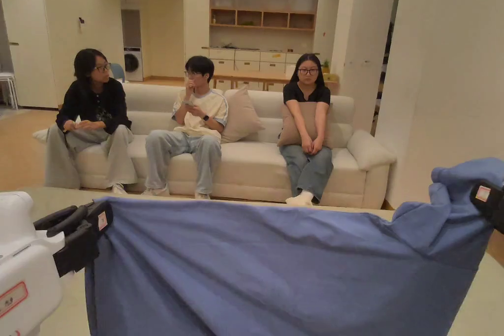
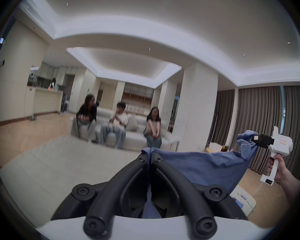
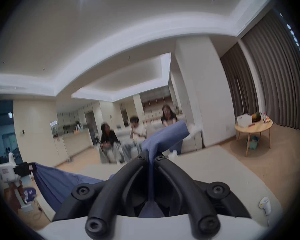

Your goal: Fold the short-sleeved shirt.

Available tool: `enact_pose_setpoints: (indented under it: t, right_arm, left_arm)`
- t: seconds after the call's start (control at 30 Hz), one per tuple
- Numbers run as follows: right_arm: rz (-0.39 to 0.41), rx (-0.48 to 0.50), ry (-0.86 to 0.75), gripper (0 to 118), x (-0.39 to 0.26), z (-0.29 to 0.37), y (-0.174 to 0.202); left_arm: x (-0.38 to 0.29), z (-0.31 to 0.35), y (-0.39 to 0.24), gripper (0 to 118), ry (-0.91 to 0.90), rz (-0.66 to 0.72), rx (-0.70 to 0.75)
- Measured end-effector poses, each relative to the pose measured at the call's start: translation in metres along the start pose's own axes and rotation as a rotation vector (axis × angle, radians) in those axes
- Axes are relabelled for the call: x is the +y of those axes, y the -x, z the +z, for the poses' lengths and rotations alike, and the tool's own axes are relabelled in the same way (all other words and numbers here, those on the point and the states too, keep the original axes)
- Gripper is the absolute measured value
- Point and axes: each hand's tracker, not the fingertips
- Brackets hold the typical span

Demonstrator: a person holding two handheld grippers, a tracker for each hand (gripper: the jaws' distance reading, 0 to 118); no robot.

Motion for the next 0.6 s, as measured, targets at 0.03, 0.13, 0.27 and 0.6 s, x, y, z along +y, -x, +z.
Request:
enact_pose_setpoints:
  t: [0.03, 0.13, 0.27, 0.6]
  right_arm:
    - [-0.010, 0.015, -0.055, 5, 0.019, 0.023, 0.004]
    - [-0.014, 0.041, -0.194, 5, 0.065, 0.083, 0.018]
    - [0.010, 0.078, -0.326, 5, 0.107, 0.148, 0.030]
    - [0.007, 0.139, -0.510, 5, 0.159, 0.262, 0.053]
  left_arm:
    - [0.018, 0.016, -0.007, 1, -0.042, -0.012, -0.014]
    - [0.068, 0.065, -0.030, 1, -0.144, -0.049, -0.028]
    - [0.122, 0.130, -0.051, 1, -0.271, -0.090, -0.034]
    - [0.166, 0.240, -0.063, 1, -0.399, -0.213, -0.030]
